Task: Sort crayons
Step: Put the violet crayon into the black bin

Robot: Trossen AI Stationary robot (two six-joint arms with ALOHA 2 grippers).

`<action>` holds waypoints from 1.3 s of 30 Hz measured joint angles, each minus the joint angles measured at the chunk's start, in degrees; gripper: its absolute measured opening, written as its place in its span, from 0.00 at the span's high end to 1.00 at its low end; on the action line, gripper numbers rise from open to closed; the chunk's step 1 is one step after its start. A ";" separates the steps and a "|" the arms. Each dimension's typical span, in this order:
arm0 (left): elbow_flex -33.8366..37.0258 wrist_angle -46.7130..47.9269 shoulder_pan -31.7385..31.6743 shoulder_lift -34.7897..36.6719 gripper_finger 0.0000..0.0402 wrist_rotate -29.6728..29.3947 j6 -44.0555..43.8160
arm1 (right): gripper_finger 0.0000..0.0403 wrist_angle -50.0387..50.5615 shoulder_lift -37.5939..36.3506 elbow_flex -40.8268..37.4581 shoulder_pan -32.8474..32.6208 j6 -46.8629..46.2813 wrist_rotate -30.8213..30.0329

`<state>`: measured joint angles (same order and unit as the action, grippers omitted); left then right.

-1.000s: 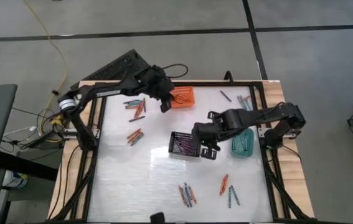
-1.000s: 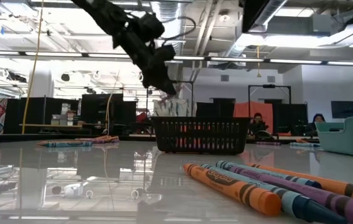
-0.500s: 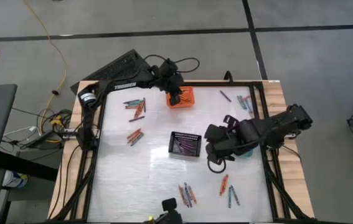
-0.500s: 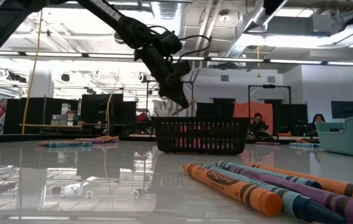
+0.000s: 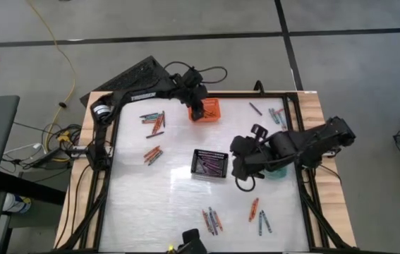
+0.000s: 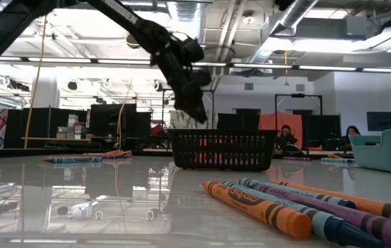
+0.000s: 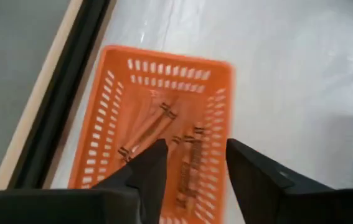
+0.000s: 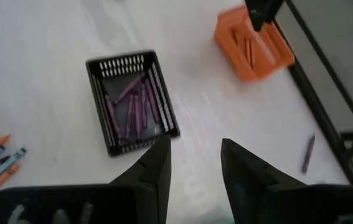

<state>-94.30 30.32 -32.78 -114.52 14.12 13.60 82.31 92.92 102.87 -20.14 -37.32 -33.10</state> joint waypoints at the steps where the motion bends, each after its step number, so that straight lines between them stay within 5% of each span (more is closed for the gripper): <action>1: -0.01 0.95 0.20 1.08 0.60 0.24 -0.19 | 0.67 -1.30 0.00 0.00 0.73 2.13 0.00; 14: -0.01 22.29 8.76 24.91 0.58 -11.93 1.15 | 0.67 -19.46 0.12 -0.02 13.44 32.78 11.15; 24: -0.01 33.89 18.68 43.02 0.57 -20.92 -12.09 | 0.67 -37.82 6.25 -0.02 22.32 49.05 31.30; 32: -0.01 38.67 30.61 48.38 0.57 -34.67 -23.71 | 0.67 -47.13 12.73 -0.04 26.21 51.95 47.84; 39: 0.71 42.86 40.42 47.91 0.57 -41.82 -31.13 | 0.67 -52.20 17.38 0.00 28.31 54.55 51.46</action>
<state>-93.58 73.18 7.64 -66.61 -27.70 -17.53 30.11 110.30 102.87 8.17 17.23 18.36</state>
